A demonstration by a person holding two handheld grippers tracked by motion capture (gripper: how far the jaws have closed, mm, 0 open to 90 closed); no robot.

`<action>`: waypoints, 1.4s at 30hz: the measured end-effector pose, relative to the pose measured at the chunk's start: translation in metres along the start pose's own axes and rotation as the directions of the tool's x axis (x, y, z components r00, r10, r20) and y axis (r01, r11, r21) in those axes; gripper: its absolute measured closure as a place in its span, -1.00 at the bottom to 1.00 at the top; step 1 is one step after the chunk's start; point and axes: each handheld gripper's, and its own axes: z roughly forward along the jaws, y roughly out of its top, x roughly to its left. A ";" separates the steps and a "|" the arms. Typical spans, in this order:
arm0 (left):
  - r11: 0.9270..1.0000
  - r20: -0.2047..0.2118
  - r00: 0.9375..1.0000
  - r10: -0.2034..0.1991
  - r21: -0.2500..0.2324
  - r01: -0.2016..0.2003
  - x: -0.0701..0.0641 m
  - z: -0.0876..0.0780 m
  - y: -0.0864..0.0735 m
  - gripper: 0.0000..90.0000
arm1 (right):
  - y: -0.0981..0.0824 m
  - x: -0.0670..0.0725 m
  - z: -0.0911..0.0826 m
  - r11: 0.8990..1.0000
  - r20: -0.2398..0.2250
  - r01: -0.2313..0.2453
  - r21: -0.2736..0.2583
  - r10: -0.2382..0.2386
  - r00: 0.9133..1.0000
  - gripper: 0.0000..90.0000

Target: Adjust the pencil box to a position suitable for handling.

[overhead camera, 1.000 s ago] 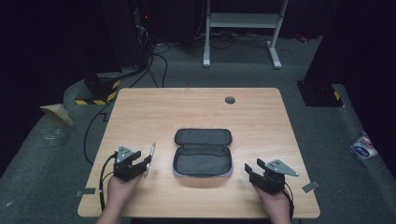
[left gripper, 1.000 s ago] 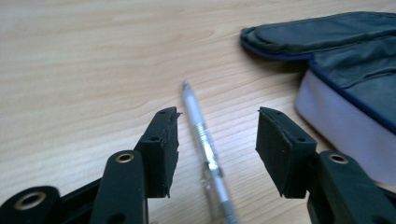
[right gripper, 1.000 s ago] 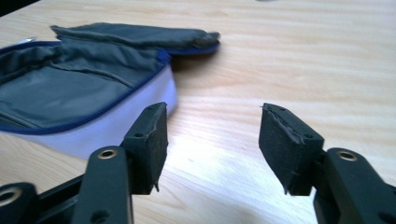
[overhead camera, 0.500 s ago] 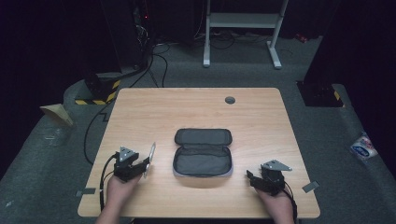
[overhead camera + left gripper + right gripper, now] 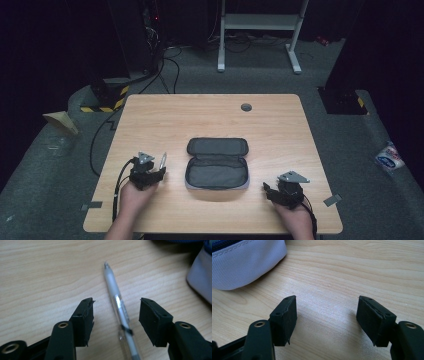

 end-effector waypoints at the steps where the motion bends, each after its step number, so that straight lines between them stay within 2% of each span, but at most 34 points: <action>1: 1.000 -0.002 1.000 0.007 0.004 -0.007 -0.001 0.000 0.001 0.03 | 0.000 0.000 0.000 1.000 0.000 0.000 0.000 0.000 1.000 -0.27; 3: 1.000 0.005 1.000 0.015 0.005 -0.015 -0.003 0.002 0.001 0.06 | 0.000 0.000 0.000 1.000 0.000 0.000 0.000 0.000 1.000 -0.27; 5: 1.000 -0.018 0.999 0.026 0.018 -0.026 -0.004 0.004 0.000 0.11 | 0.000 0.000 0.000 1.000 0.003 0.000 0.000 0.000 1.000 -0.27; 9: 1.000 -0.025 1.000 0.015 0.013 -0.014 -0.002 0.003 0.000 0.20 | 0.000 -0.001 0.000 1.000 0.001 -0.005 -0.001 0.005 1.000 -0.25; 11: 1.000 -0.010 1.000 0.008 0.023 -0.008 0.000 0.003 0.000 0.31 | 0.000 -0.001 0.000 1.000 0.002 -0.005 -0.001 0.005 1.000 -0.24; 13: 0.999 -0.015 1.000 0.017 0.038 -0.016 0.000 0.004 -0.001 0.37 | 0.000 0.000 0.000 1.000 0.005 -0.002 -0.001 0.002 1.000 -0.24; 17: 0.999 -0.019 1.000 0.018 0.027 -0.017 -0.001 0.005 -0.002 0.47 | 0.000 0.000 0.000 1.000 0.007 -0.001 -0.001 0.001 1.000 -0.24; 21: 0.999 -0.017 0.999 0.029 0.018 -0.029 -0.003 0.005 -0.004 0.69 | 0.000 0.000 0.000 1.000 0.007 0.000 -0.001 0.000 1.000 -0.24; 26: 1.000 -0.012 1.000 0.024 0.011 -0.024 -0.003 0.005 -0.004 0.72 | 0.000 0.000 0.000 1.000 0.006 -0.001 -0.001 0.001 1.000 -0.24; 29: 0.999 -0.009 0.999 0.045 0.014 -0.045 -0.003 0.004 -0.004 0.75 | 0.000 0.000 0.000 1.000 0.007 -0.001 -0.001 0.001 1.000 -0.24; 39: 0.999 0.020 0.999 0.043 -0.004 -0.043 0.001 0.003 -0.007 0.75 | 0.000 -0.001 0.000 1.000 0.004 -0.001 -0.001 0.001 1.000 -0.24; 42: 0.999 0.021 0.998 0.052 -0.010 -0.052 0.001 0.003 -0.008 0.75 | 0.000 0.000 0.000 1.000 0.003 -0.004 0.000 0.004 1.000 -0.24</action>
